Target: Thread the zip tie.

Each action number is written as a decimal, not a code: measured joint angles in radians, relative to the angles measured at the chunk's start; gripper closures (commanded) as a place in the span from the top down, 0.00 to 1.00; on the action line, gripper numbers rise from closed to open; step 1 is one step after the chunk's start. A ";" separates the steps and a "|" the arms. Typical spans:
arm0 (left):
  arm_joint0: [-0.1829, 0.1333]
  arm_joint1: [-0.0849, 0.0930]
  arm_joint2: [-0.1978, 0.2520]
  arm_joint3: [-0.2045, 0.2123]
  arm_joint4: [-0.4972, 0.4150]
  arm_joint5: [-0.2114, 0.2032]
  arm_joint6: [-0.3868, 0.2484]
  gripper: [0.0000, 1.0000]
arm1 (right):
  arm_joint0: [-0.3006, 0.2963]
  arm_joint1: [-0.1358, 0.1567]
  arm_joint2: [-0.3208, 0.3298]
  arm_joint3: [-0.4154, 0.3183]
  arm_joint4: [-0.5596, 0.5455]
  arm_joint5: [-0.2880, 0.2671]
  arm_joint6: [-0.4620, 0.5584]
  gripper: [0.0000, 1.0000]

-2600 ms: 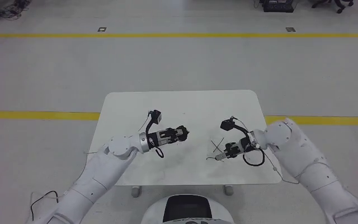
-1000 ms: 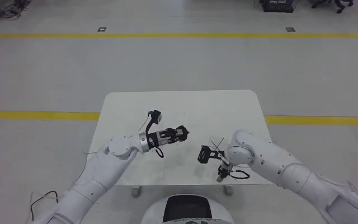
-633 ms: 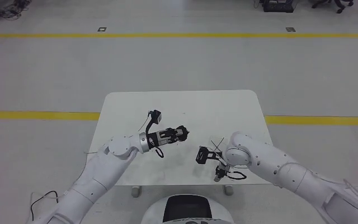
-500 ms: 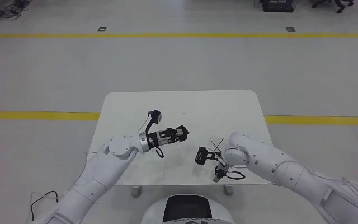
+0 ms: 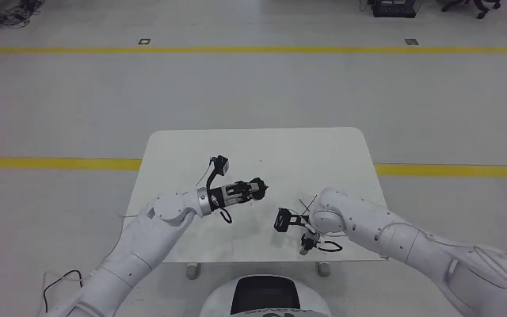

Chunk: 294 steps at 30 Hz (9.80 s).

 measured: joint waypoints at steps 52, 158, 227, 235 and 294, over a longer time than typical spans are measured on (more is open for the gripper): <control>0.000 0.000 0.000 0.000 0.000 0.000 0.000 0.00 | 0.033 -0.128 0.000 0.256 -0.036 0.000 -0.060 0.06; -0.029 -0.040 0.099 0.015 -0.142 0.049 -0.008 0.00 | -0.187 0.477 0.134 -0.279 -0.081 0.006 -1.285 0.00; -0.048 -0.117 0.223 0.145 -0.092 -0.059 0.115 0.00 | -0.476 0.358 0.299 -0.230 0.067 0.027 -1.791 0.00; -0.040 -0.118 0.226 0.136 -0.086 -0.053 0.134 0.00 | -0.484 0.353 0.310 -0.240 0.067 0.046 -1.774 0.00; -0.015 -0.145 0.199 0.148 -0.066 -0.059 0.143 0.00 | -0.645 0.231 0.537 -0.213 -0.024 0.000 -1.642 0.00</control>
